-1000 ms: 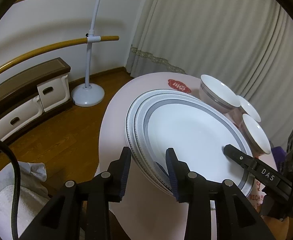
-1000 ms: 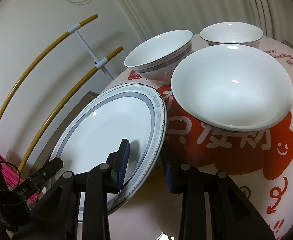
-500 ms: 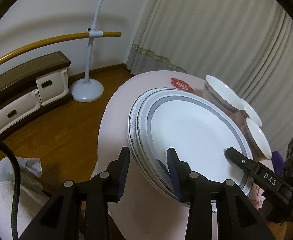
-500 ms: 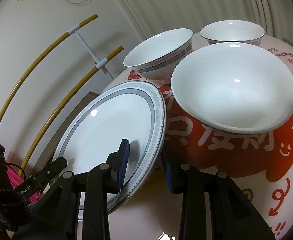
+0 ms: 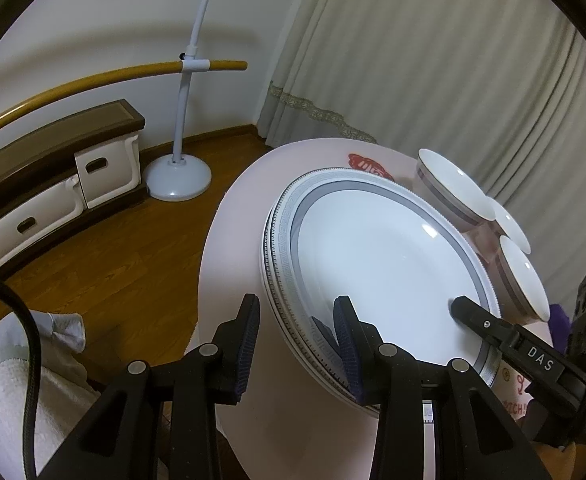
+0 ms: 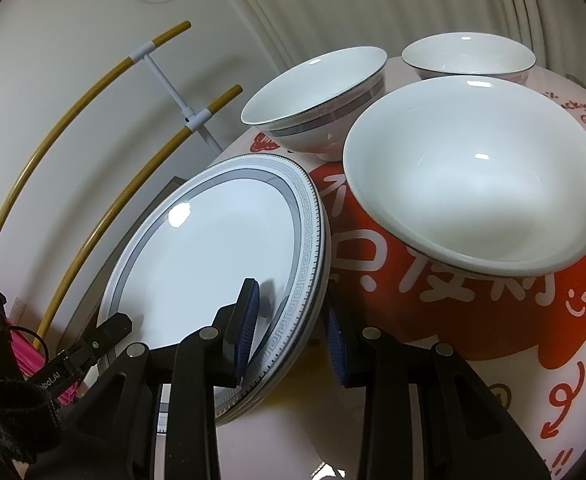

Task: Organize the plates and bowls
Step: 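Settle the plate flat on the stack, aligning rims with both grippers, then open both grippers and withdraw them from the plate stack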

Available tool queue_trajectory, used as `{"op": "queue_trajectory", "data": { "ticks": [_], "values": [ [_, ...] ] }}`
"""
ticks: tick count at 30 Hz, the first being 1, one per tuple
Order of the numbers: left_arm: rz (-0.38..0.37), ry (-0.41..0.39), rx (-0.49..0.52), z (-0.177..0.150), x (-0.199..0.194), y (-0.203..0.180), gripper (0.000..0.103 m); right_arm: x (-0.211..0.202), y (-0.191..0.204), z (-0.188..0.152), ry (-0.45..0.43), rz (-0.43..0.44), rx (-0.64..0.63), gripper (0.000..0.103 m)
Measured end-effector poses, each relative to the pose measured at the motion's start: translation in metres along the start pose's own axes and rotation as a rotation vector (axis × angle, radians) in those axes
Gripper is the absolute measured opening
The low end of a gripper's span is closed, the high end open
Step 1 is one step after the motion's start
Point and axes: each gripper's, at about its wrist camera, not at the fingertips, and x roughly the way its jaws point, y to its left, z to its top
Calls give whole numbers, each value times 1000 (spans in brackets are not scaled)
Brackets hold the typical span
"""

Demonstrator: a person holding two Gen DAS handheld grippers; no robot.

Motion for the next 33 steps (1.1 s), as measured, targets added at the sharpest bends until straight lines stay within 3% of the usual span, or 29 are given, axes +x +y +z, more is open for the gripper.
{"op": "queue_trajectory", "data": {
  "ticks": [8,11,16,21,23,33],
  "values": [
    [24,3,7,3,2,-3,36,-4,1,-6,-7,-24,-15,35],
    [30,13,10,1,0,-7,46,-7,4,-9,-5,-28,-19,35],
    [32,9,32,-6,-11,-18,53,-19,8,-10,-13,-44,-32,39],
    [33,-40,59,-13,-36,-29,65,-40,15,-14,-39,-46,-51,53],
    [35,-73,78,-18,-50,-35,69,-51,17,-16,-52,-38,-57,64],
    [17,-195,173,-49,-115,-77,83,-125,17,-23,-172,-30,-68,79]
  ]
}}
